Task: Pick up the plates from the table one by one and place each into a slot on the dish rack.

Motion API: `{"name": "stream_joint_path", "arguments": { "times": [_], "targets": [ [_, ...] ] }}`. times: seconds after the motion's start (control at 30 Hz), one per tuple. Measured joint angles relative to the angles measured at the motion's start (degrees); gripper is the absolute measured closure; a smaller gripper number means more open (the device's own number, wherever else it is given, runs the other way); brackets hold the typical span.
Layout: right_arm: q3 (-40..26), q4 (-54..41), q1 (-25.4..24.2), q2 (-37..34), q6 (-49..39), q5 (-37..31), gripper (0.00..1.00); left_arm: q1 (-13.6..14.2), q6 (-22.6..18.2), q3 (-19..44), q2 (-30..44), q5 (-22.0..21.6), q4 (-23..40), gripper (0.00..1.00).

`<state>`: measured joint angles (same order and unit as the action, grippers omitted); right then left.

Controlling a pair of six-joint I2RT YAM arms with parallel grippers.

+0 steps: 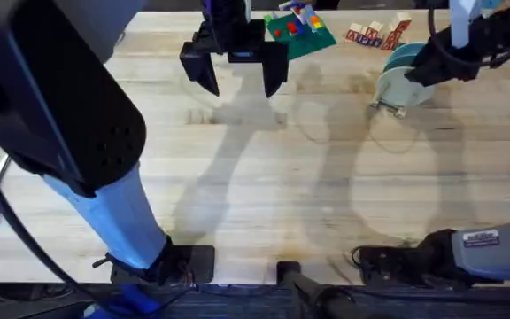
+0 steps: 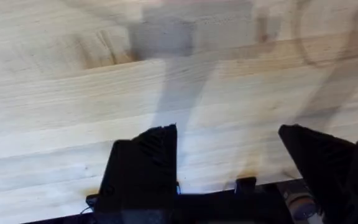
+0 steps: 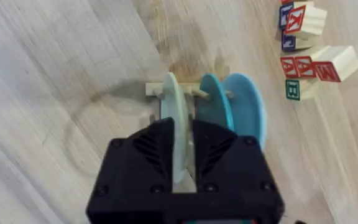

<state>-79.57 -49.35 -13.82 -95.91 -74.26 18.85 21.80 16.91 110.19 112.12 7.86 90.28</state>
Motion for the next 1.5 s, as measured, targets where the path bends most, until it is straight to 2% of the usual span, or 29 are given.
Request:
{"name": "stream_joint_path", "arguments": {
  "times": [0.07, 0.2, 0.67, 0.93, 1.13, 1.23, 1.27, 1.5],
  "targets": [
    [0.0, 0.0, 0.0, 0.0, -0.1, 0.0, 0.782, 0.0, 0.0, 0.0, 0.0, 0.0, 0.0, 0.006],
    [0.0, 0.0, 0.0, 0.0, -0.4, 0.0, 0.725, 0.0, 0.0, 0.0, 0.0, 0.0, 0.0, 0.006],
    [0.0, 0.2, 0.0, 0.7, -0.4, 0.0, 0.722, 0.0, 0.0, 0.0, 0.0, 0.0, 0.0, 0.007],
    [0.0, 1.2, 0.0, 8.4, -0.4, -1.6, 0.684, 0.0, 0.0, 0.0, 0.0, 0.0, 0.0, 0.006],
    [-0.1, 1.4, 0.0, 14.0, 2.4, -8.0, 0.493, 0.0, 0.0, 0.0, 0.0, 0.0, 0.0, 0.005],
    [-0.1, 1.3, 0.0, 14.7, 5.9, -9.4, 0.105, 0.0, 0.0, 0.0, 0.0, 0.0, 0.0, 0.006],
    [-0.1, 1.4, 0.1, 14.7, 7.0, -9.9, 0.034, 0.0, 0.0, 0.0, 0.0, 0.0, 0.0, 0.006],
    [-0.1, 5.4, 1.7, 14.7, 22.5, -10.8, 0.005, 0.0, 0.0, 0.0, 0.0, 0.0, 0.0, 0.006]
  ]
}}
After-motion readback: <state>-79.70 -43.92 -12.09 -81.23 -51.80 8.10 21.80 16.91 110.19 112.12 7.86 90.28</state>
